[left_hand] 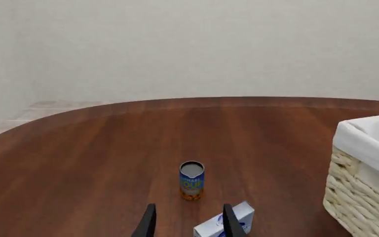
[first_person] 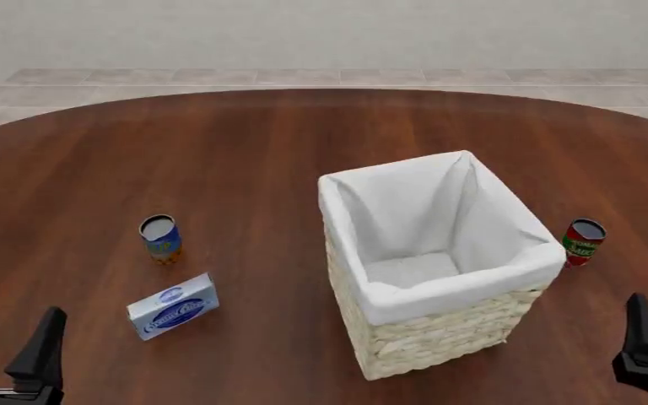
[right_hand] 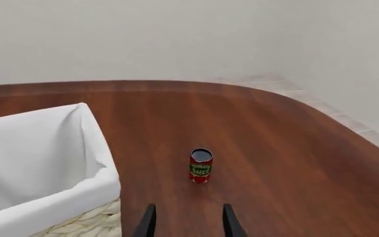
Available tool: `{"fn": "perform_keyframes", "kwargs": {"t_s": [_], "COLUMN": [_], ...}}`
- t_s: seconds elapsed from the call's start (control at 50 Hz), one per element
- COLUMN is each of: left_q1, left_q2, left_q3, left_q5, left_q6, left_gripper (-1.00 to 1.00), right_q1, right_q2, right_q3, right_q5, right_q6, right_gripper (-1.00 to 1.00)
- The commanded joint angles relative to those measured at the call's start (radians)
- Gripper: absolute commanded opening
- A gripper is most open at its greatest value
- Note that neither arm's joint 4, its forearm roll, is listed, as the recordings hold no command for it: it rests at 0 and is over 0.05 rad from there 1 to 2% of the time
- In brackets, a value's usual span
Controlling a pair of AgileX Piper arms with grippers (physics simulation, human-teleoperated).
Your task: Pick up the tomato sauce, and put it in the basket.
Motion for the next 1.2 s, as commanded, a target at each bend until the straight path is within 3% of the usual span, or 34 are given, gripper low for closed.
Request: {"fn": "perform_keyframes", "kwargs": {"t_s": [0.02,0.34,0.5,0.82,1.2], "left_q1": [0.000,0.000,0.000,0.000,0.000], "left_q2": [0.000,0.000,0.000,0.000,0.000], "left_q3": [0.000,0.000,0.000,0.000,0.000], "left_q5": [0.000,0.000,0.000,0.000,0.000], "left_q6": [0.000,0.000,0.000,0.000,0.000], "left_gripper": [1.00,1.00,1.00,1.00,1.00], "right_q1": [-0.033,-0.024,-0.022,-0.043,-0.035], "right_q2": [0.118,0.329,0.457,0.644,0.819], "right_q3": [-0.062,-0.121,-0.144,-0.201,-0.285], "right_q5": [-0.029,-0.097,-0.148,-0.211,-0.255], "right_q6": [-0.025,-0.074,-0.045,-0.079,-0.067], "right_gripper": [1.00,1.00,1.00,1.00,1.00]}}
